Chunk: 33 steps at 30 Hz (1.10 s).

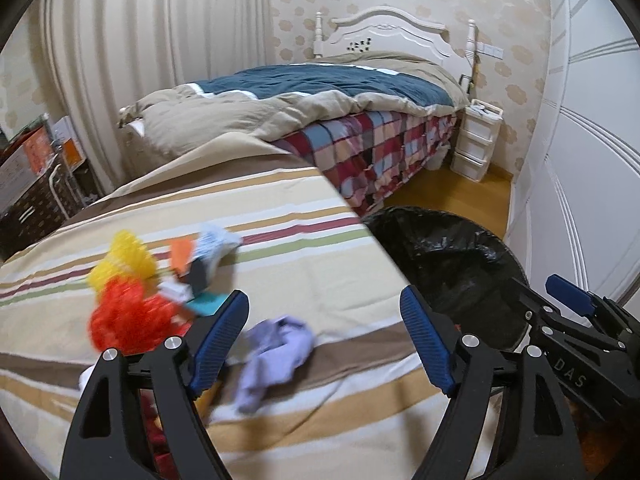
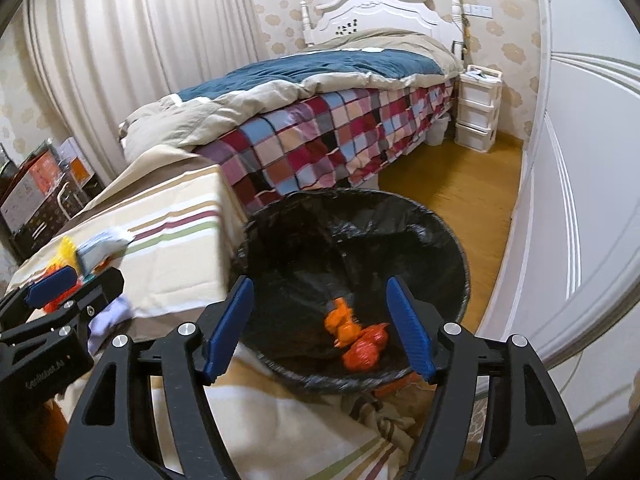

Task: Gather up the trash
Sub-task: 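Withdraw both open tools from the bin back toward the trash pile, then lower the left tool onto the red ribbon and close it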

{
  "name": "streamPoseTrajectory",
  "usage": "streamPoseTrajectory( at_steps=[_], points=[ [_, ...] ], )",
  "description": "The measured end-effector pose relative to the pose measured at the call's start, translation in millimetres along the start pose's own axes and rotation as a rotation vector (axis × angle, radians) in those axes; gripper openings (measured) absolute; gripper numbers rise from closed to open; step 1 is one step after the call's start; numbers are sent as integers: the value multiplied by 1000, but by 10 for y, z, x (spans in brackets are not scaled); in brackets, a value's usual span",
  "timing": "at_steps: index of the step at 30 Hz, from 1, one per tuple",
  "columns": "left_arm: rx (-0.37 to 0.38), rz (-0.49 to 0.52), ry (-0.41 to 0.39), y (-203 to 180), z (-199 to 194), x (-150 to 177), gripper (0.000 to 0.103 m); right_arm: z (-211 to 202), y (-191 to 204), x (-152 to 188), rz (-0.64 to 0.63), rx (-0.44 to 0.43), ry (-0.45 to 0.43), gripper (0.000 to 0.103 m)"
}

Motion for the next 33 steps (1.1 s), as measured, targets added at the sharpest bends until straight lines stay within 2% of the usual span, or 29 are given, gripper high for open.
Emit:
streamPoseTrajectory(
  at_steps=[8, 15, 24, 26, 30, 33],
  points=[
    [-67, -38, -6, 485, -321, 139, 78, -203, 390, 161, -25, -50, 24, 68],
    [-128, -94, 20, 905, -576, 366, 78, -331, 747, 364, -73, -98, 50, 68],
    [-157, -120, 65, 1110, -643, 652, 78, -413, 971, 526, -121, -121, 67, 68],
    [-152, -116, 87, 1095, -604, 711, 71, -409, 971, 537, -120, -122, 73, 68],
    [-148, -106, 123, 1095, -558, 821, 63, -397, 966, 547, -115, -123, 79, 68],
    [-137, -112, 149, 1100, -522, 878, 52, -378, 963, 560, -111, -124, 85, 68]
  ],
)
Point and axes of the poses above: each gripper's, at about its wrist camera, not at the fingertips, and z roughly the way its jaws point, y to its left, x to its underside, the point moved 10 cm from there along z, roughly the way its jaws point, and after that the axes turned 13 degrees about -y, right-handed, at the moved point
